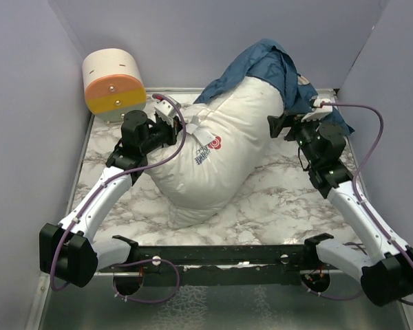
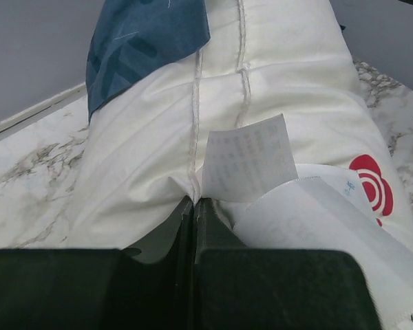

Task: Put the pillow into the pillowcase
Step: Stuff the pillow into the pillowcase.

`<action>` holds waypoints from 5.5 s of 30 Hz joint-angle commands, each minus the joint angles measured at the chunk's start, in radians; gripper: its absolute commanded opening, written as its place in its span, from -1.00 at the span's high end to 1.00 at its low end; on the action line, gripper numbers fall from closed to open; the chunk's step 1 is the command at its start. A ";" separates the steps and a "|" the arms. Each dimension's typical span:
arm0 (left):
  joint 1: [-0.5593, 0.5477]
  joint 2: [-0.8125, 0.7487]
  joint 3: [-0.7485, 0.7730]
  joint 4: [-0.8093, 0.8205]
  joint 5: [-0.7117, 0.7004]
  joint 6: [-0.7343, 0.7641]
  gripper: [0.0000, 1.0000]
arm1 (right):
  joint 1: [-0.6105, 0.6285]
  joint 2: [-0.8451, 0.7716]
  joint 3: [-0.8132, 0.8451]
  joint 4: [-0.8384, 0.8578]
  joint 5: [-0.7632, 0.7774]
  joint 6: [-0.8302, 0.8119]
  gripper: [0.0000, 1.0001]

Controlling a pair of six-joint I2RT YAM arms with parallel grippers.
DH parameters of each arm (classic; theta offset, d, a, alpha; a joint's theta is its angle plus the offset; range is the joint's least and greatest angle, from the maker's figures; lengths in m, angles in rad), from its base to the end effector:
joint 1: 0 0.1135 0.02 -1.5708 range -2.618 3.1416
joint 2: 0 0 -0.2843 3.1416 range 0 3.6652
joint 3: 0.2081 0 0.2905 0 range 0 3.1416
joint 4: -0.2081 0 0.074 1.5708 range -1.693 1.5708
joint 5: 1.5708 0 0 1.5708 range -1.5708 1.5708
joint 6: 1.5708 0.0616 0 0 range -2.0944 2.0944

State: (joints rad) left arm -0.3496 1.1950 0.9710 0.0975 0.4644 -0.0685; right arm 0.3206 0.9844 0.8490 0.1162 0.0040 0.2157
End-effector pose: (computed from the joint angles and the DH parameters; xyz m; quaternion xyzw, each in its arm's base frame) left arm 0.3045 -0.1404 0.3571 0.2529 0.7017 -0.3024 0.5934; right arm 0.2734 0.0905 0.3688 -0.0360 0.7130 0.1842 0.6756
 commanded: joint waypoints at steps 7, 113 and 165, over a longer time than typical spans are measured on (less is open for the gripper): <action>0.016 -0.012 -0.044 -0.027 -0.141 0.072 1.00 | -0.134 0.310 0.053 0.207 0.099 0.004 -0.45; -0.604 0.216 0.239 -0.480 -0.841 0.490 -0.84 | -0.196 0.395 0.020 0.043 -0.216 0.122 -0.33; -0.124 0.284 0.203 -0.238 -0.166 0.154 1.00 | 0.019 0.417 0.027 -0.120 -0.554 0.039 0.99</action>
State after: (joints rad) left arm -0.5289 1.5093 1.2224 -0.2970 0.1146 0.2161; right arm 0.2966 1.4525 1.0389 0.0387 -0.4946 0.1905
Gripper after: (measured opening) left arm 0.073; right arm 0.012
